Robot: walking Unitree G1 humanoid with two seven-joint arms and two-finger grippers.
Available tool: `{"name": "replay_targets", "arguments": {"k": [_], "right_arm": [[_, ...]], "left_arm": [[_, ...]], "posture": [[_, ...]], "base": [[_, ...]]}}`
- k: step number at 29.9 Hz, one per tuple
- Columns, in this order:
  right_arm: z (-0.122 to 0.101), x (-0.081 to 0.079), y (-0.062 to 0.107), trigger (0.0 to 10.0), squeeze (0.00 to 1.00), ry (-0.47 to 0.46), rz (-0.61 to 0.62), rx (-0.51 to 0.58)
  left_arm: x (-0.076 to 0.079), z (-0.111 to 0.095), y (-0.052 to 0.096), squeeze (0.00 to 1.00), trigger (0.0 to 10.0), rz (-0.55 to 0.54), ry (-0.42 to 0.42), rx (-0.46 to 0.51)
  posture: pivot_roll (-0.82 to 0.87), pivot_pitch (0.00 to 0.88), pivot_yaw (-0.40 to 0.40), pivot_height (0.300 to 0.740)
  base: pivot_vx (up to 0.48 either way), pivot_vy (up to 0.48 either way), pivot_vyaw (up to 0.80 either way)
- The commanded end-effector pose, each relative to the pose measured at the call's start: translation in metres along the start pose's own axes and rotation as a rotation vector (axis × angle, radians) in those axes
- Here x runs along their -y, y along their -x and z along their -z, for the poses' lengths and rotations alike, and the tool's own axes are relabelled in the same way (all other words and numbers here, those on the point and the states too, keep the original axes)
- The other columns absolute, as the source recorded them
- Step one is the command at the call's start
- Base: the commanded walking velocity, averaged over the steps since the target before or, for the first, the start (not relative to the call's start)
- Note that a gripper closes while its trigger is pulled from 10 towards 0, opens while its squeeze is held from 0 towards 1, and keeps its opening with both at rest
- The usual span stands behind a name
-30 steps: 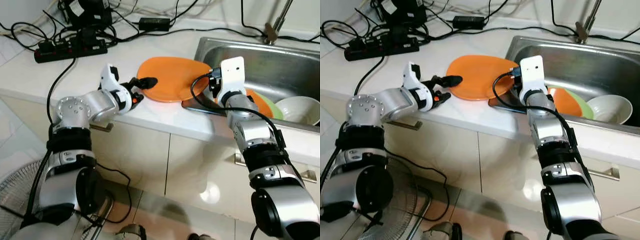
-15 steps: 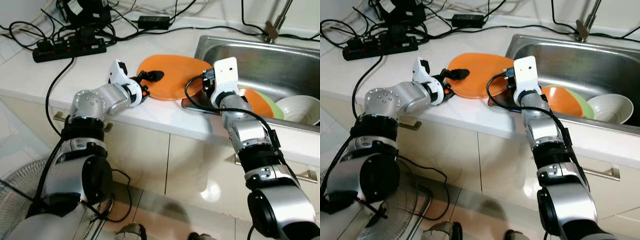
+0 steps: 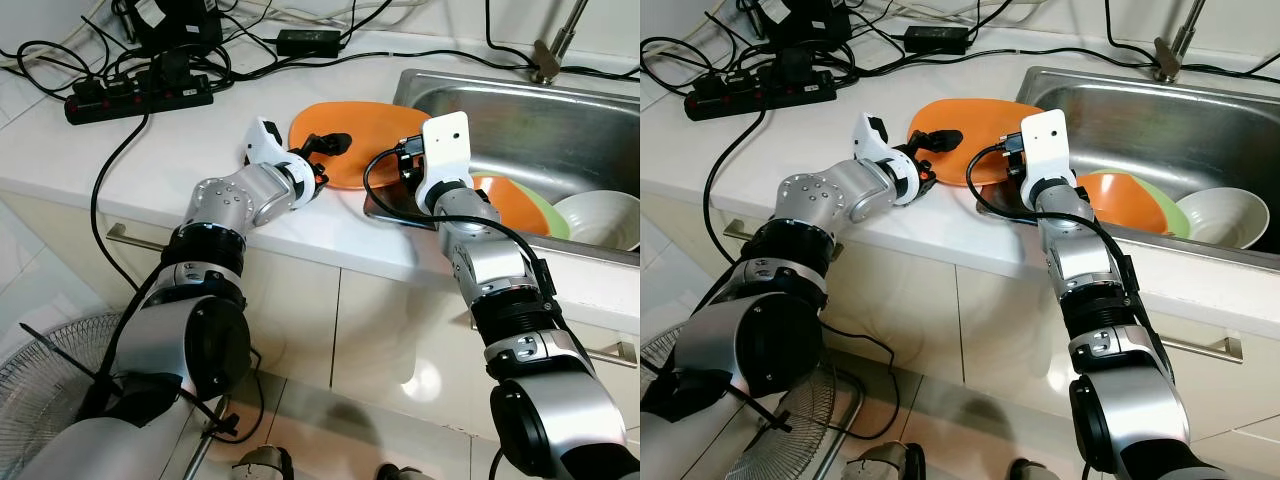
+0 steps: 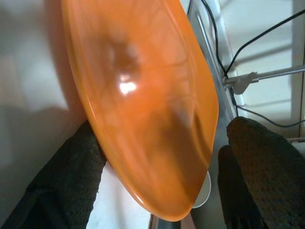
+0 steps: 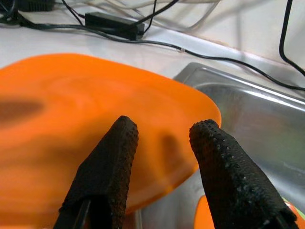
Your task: Kitchen organization
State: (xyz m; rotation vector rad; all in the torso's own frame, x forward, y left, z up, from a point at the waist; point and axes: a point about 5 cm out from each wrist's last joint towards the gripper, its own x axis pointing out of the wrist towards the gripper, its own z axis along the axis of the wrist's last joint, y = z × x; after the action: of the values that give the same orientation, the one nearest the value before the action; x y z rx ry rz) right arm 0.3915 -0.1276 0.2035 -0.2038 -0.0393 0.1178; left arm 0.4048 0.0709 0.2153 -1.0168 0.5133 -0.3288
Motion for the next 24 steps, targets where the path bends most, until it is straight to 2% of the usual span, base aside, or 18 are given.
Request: {"name": "replay_targets", "arguments": {"k": [1, 5, 11, 15, 17, 18, 19, 24], "right_arm": [[-0.005, -0.001, 0.0, 10.0, 0.0, -0.027, -0.006, 0.012], [-0.005, -0.002, 0.0, 10.0, 0.0, -0.044, -0.012, 0.01], [-0.004, -0.002, 0.0, 10.0, 0.0, -0.139, -0.019, -0.009], [-0.008, 0.003, 0.0, 10.0, 0.0, -0.147, 0.006, 0.011], [-0.016, 0.009, 0.0, 10.0, 0.0, -0.194, 0.028, 0.046], [-0.018, 0.012, 0.0, 10.0, 0.14, -0.222, 0.038, 0.056], [-0.02, 0.018, 0.0, 10.0, 1.0, -0.263, 0.064, 0.058], [-0.017, 0.028, 0.001, 10.0, 1.0, -0.348, 0.098, 0.038]], "left_arm": [[-0.009, 0.014, -0.005, 0.0, 10.0, -0.056, -0.002, -0.053], [-0.011, 0.016, -0.006, 0.0, 10.0, -0.066, -0.003, -0.047], [-0.014, 0.016, -0.006, 0.0, 10.0, -0.077, -0.008, -0.041], [-0.014, 0.014, -0.006, 0.0, 10.0, -0.079, -0.013, -0.033], [-0.015, 0.013, -0.005, 0.0, 10.0, -0.078, -0.022, -0.027], [-0.016, 0.013, -0.005, 0.0, 10.0, -0.079, -0.029, -0.026], [-0.019, 0.013, -0.005, 0.0, 10.0, -0.08, -0.032, -0.027], [-0.027, 0.011, -0.002, 0.0, 10.0, -0.094, -0.036, -0.028]], "posture": [[0.1, 0.137, 0.056, 0.74], [0.09, 0.139, 0.057, 0.74], [0.1, 0.139, 0.058, 0.74], [0.1, 0.139, 0.058, 0.74], [0.1, 0.138, 0.059, 0.74], [0.1, 0.135, 0.057, 0.74], [0.09, 0.136, 0.056, 0.74], [0.1, 0.133, 0.055, 0.74]], "base": [[0.0, 0.0, 0.0], [0.0, 0.0, 0.0], [0.0, 0.0, 0.0], [0.0, 0.0, 0.0], [0.0, 0.0, 0.0], [0.0, 0.0, 0.0], [0.0, 0.0, 0.0], [0.0, 0.0, 0.0]]}}
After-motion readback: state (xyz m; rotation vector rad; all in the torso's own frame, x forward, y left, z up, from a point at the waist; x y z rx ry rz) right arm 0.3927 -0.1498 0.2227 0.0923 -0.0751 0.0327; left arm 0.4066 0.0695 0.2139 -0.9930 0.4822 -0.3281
